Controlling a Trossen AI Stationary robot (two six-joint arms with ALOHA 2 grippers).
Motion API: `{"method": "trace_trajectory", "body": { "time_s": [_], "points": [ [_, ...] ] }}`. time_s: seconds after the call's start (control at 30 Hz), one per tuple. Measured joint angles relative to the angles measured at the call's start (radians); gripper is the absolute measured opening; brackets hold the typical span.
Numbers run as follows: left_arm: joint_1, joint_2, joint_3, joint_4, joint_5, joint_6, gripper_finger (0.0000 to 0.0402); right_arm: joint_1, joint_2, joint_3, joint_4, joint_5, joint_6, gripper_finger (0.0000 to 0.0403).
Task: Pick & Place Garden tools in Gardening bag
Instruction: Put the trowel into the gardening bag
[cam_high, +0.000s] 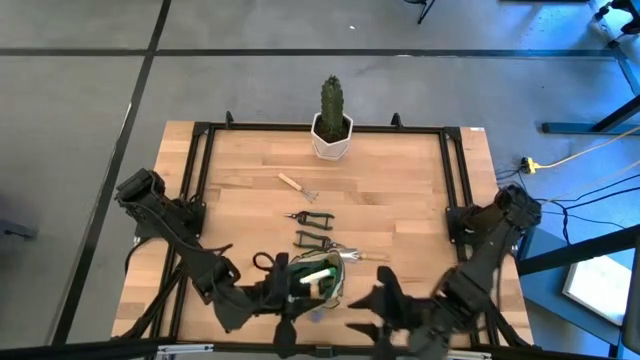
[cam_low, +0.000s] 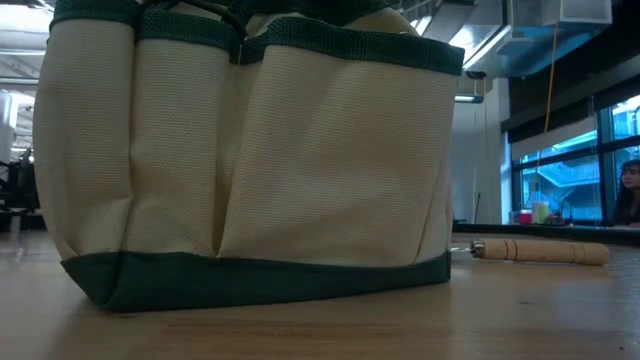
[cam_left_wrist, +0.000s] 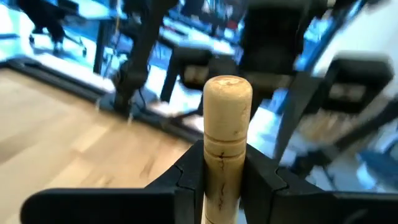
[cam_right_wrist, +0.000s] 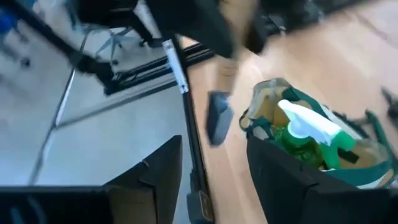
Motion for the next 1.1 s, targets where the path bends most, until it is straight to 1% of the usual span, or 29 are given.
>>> {"method": "trace_trajectory", "body": {
  "time_s": [0.13,0.2,0.27,0.37,0.43,0.57,0.67,0.83,1.0,1.1],
  "points": [
    [-0.004,0.001,0.000,-0.109,0.016,-0.027,0.0064,0.073,-0.012,0.000,0.032,0.068,-0.141,0.0183],
    [0.002,0.001,0.000,-0.133,0.066,0.014,0.0064,0.106,-0.012,0.000,0.049,0.107,-0.167,0.0183],
    [0.015,0.004,0.000,-0.143,0.138,0.059,0.0064,0.132,-0.013,0.000,0.048,0.149,-0.165,0.0183],
    [0.044,0.015,0.000,-0.150,0.238,0.077,0.0064,0.157,-0.013,0.000,0.033,0.202,-0.120,0.0183],
    [0.062,0.025,0.000,-0.153,0.258,0.083,0.0064,0.163,-0.013,0.000,0.031,0.216,-0.101,0.0183],
    [0.089,0.048,0.000,-0.147,0.267,0.138,0.0064,0.163,-0.013,0.000,0.032,0.211,-0.066,0.0183],
    [0.103,0.069,0.000,-0.150,0.306,0.171,0.0064,0.163,-0.013,0.000,0.031,0.208,-0.044,0.0183],
    [0.105,0.104,-0.001,-0.153,0.329,0.226,0.0064,0.152,-0.013,0.000,0.031,0.203,-0.012,0.0183],
    [0.109,0.112,-0.001,-0.153,0.335,0.311,0.0064,0.131,-0.013,0.000,0.010,0.146,0.023,0.0183],
    [0.130,0.112,-0.001,-0.146,0.357,0.339,0.0064,0.115,-0.014,0.000,0.010,0.122,0.028,0.0183]
  ]
}}
